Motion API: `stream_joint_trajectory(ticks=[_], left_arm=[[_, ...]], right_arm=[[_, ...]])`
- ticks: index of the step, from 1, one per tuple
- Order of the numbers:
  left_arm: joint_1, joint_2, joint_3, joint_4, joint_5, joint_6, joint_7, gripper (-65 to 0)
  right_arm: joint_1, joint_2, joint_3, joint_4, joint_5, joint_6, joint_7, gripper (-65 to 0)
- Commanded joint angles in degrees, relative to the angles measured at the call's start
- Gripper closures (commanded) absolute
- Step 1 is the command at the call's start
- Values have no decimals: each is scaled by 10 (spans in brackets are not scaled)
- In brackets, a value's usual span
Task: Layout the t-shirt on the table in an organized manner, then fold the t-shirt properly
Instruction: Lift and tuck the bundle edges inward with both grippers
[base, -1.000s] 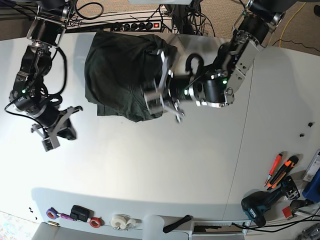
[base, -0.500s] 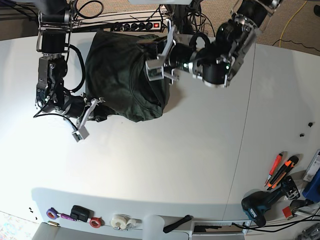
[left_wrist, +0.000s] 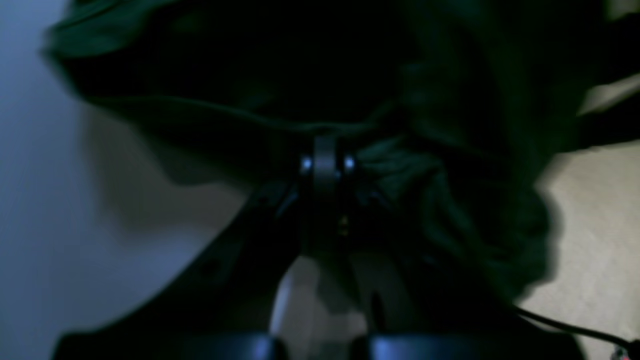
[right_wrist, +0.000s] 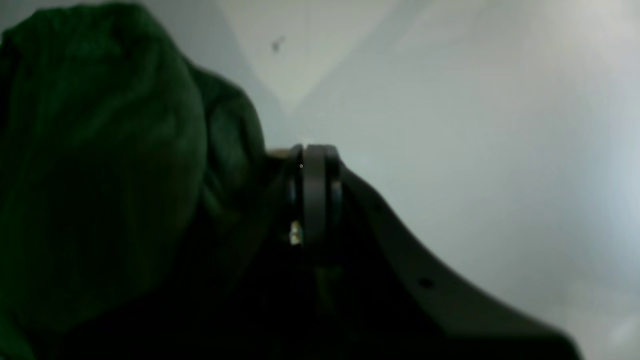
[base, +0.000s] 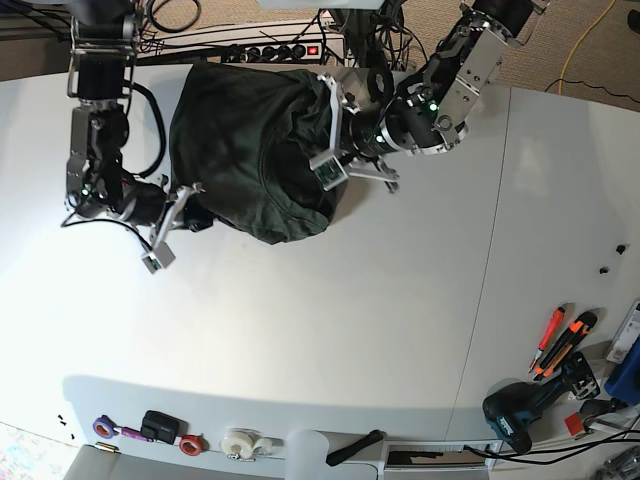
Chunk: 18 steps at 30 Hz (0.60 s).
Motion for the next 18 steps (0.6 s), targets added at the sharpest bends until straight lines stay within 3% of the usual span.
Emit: stream_joint_trajectory(ticks=[1, 4, 9, 13, 16, 18], left_arm=[[-6, 2, -2, 9, 7, 13, -21, 0], [-7, 2, -2, 8, 23, 41, -44, 0], [-13, 2, -2, 7, 44, 49, -47, 0], [-28, 1, -2, -5, 111, 118, -50, 0], [-52, 0, -2, -10, 110, 146, -68, 0], [-71, 0, -2, -10, 68, 139, -79, 0]], right_arm=[[-13, 10, 2, -1, -43, 0, -45, 0], [-37, 10, 17, -1, -38, 0, -44, 0], [-63, 10, 57, -1, -16, 0, -45, 0], [-68, 10, 108, -1, 6, 0, -47, 0], [-67, 9, 157, -1, 37, 0, -30, 0], [-67, 8, 189, -1, 60, 0, -15, 0]])
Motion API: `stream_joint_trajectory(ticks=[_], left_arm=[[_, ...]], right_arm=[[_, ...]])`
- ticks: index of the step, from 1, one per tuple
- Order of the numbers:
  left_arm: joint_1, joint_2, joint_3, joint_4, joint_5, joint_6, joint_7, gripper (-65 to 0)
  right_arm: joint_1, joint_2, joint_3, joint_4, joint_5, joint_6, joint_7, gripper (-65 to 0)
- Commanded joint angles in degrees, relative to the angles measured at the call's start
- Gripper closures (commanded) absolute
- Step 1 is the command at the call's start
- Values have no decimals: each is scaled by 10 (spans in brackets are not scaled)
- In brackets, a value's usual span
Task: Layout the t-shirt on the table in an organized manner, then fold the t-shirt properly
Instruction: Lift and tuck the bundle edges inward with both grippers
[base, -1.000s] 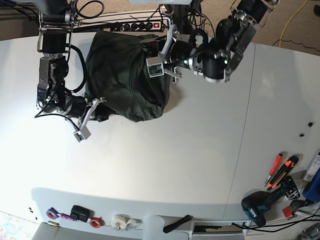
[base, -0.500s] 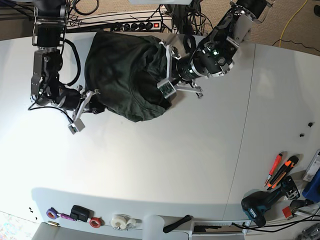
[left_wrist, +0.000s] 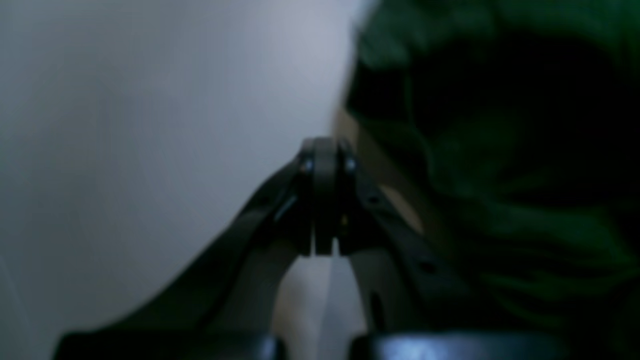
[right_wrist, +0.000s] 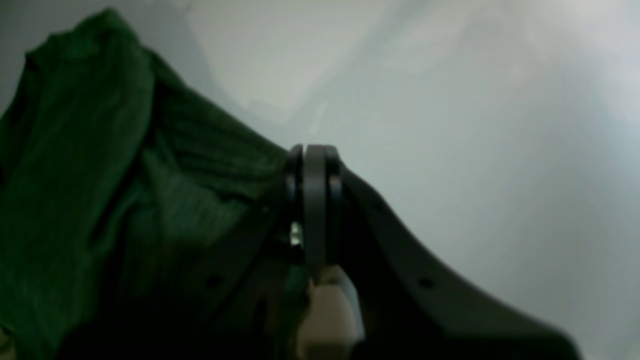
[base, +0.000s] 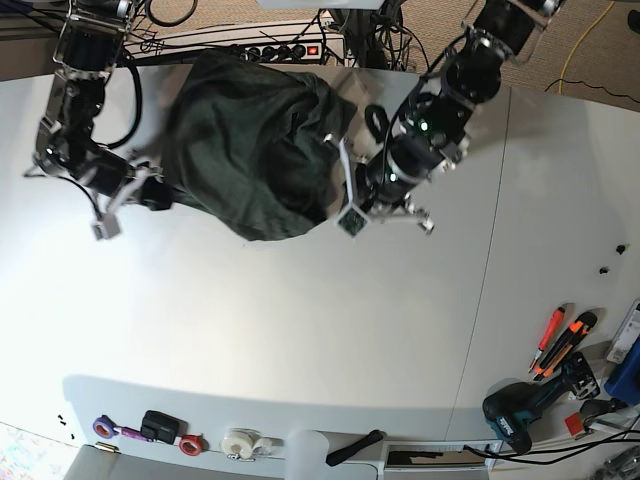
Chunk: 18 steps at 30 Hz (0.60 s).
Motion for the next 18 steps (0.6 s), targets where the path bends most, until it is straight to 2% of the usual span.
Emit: stream_joint_trajectory(ticks=[1, 3, 5, 8, 10, 13, 18], left_arm=[[-18, 2, -2, 10, -33, -21, -14, 0], [-30, 2, -2, 10, -114, -83, -12, 0], [-33, 3, -2, 10, -186, -163, 3, 0], [-28, 3, -1, 10, -298, -284, 76, 0], [-25, 3, 0, 10, -359, -335, 136, 0], [-19, 3, 0, 10, -400, -339, 198, 0], [2, 3, 0, 9, -348, -339, 202, 0]], right_arm=[[5, 10, 16, 5, 5, -8, 4, 0], [7, 10, 36, 5, 35, -8, 9, 0], [14, 10, 43, 5, 50, -8, 9, 0], [28, 5, 42, 5, 52, -8, 7, 0], [39, 0, 42, 5, 52, -8, 8, 0], [58, -14, 42, 5, 52, -8, 15, 0], [87, -55, 42, 5, 52, -8, 11, 0]])
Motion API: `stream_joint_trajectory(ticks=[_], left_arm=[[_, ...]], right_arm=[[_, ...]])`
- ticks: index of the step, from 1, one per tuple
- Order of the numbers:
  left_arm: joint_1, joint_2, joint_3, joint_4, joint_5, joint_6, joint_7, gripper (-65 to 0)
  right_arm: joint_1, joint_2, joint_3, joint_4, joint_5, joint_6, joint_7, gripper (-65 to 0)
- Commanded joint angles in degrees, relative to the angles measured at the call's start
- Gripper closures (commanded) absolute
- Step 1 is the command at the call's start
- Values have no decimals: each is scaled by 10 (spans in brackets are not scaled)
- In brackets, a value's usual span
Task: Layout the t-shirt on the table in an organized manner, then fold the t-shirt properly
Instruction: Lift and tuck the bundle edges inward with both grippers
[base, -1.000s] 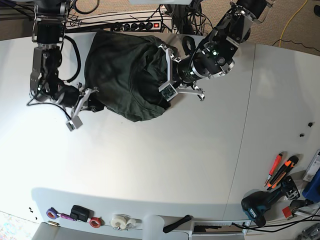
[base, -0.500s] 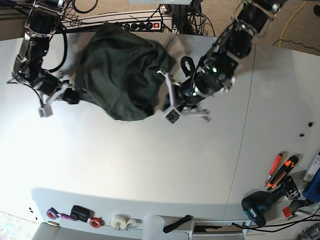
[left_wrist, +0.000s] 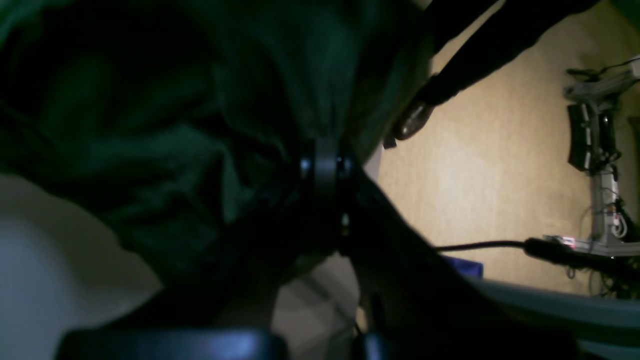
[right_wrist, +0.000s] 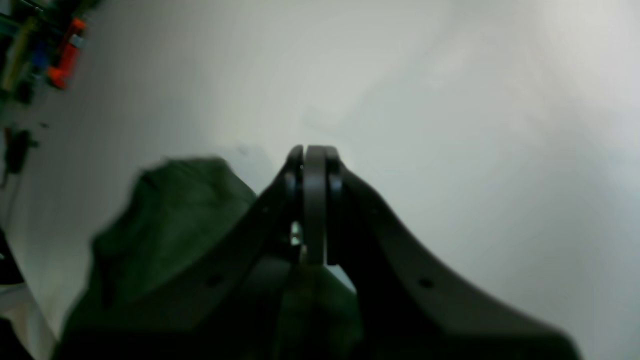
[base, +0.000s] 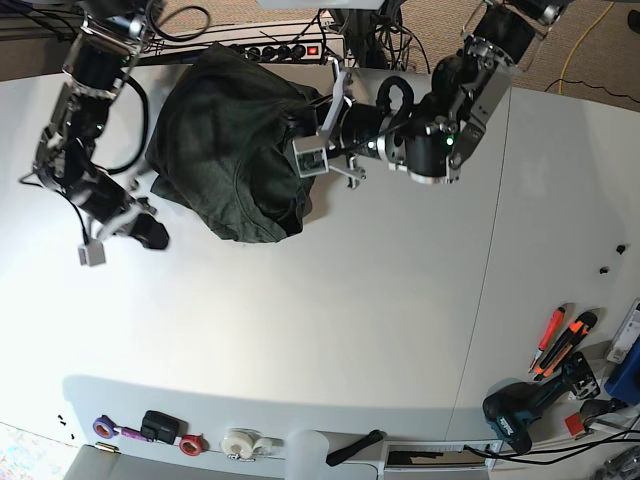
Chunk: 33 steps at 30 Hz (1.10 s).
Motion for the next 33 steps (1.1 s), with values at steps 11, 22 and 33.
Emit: stream_joint_trajectory(ticks=[11, 22, 33], left_arm=[[13, 2, -1, -85, 111, 47, -139, 0], [-49, 3, -2, -103, 184, 188, -224, 0], [-68, 39, -2, -103, 271, 301, -293, 0]], right_arm=[[5, -40, 1, 8, 14, -1, -27, 0], [-43, -40, 2, 8, 16, -1, -44, 0], [-68, -39, 4, 8, 16, -1, -39, 0]])
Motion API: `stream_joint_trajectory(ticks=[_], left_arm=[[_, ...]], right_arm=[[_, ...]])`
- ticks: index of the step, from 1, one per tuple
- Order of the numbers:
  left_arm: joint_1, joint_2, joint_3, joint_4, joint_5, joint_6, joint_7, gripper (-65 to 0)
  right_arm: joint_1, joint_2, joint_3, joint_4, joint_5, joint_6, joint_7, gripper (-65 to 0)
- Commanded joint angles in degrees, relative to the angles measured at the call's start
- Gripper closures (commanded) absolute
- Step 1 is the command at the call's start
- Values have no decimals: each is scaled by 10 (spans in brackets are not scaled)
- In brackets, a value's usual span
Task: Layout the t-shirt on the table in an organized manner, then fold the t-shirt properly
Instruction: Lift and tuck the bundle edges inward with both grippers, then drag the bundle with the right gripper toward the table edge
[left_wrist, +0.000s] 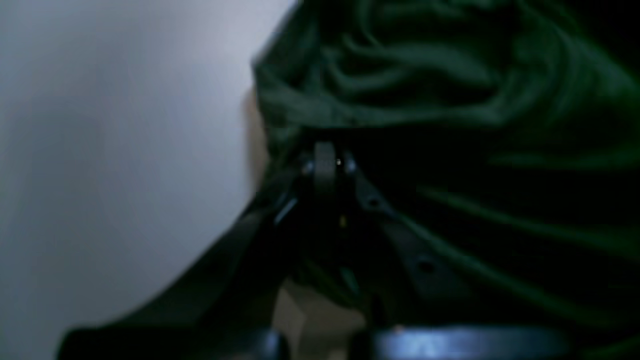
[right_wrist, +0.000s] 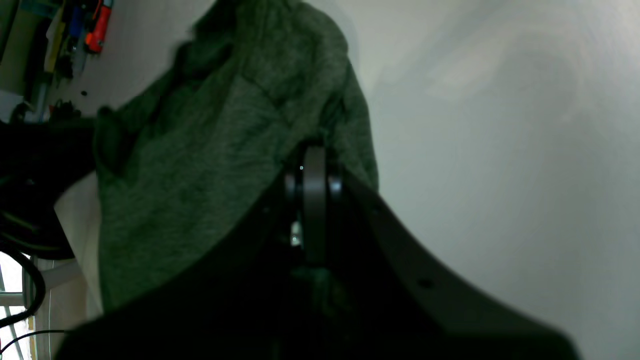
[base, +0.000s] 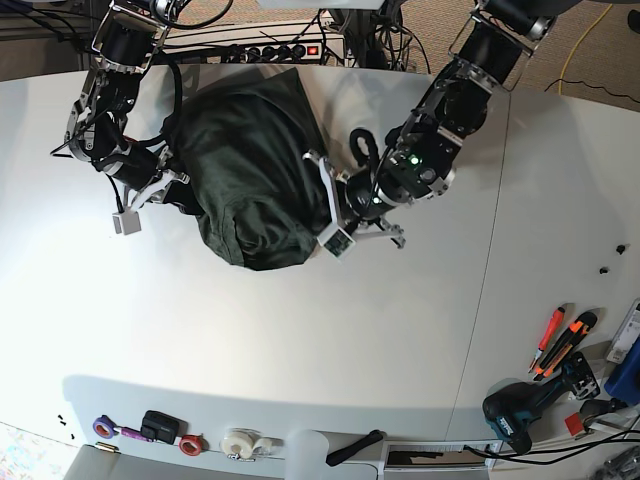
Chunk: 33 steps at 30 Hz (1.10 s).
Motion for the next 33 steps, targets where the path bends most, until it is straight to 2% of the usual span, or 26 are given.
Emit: stream_joint_trajectory(ticks=[1, 5, 8, 10, 13, 15, 21, 24, 29, 31, 33], left_arm=[[-13, 6, -2, 9, 1, 1, -16, 0], [-25, 7, -2, 9, 21, 30, -15, 0], [-34, 7, -2, 9, 56, 91, -14, 0], [-38, 6, -2, 9, 76, 118, -11, 0], [-37, -3, -2, 9, 86, 118, -12, 0], [-38, -7, -2, 9, 86, 117, -11, 0], [-38, -12, -2, 9, 91, 114, -14, 0], [-38, -26, -2, 9, 101, 113, -14, 0], [-37, -36, -3, 9, 103, 114, -14, 0], [-37, -36, -3, 9, 103, 115, -14, 0], [-37, -37, -3, 9, 103, 122, -14, 0]], right_arm=[[1, 7, 2, 5, -6, 1, 0, 0], [13, 9, 27, 5, -6, 1, 35, 0], [35, 12, 66, 5, -6, 1, 39, 0], [49, 15, 89, 5, -6, 1, 38, 0], [62, 17, 111, 5, 12, 1, 35, 0], [62, 17, 114, 6, 60, 1, 19, 0], [57, 15, 92, 58, 208, 1, -133, 0], [47, 13, 68, 135, 275, 1, -149, 0], [26, 13, 10, 272, 266, 1, -149, 0], [11, 7, -25, 314, 221, 1, -149, 0], [-11, -13, -64, 343, 163, 1, -149, 0]])
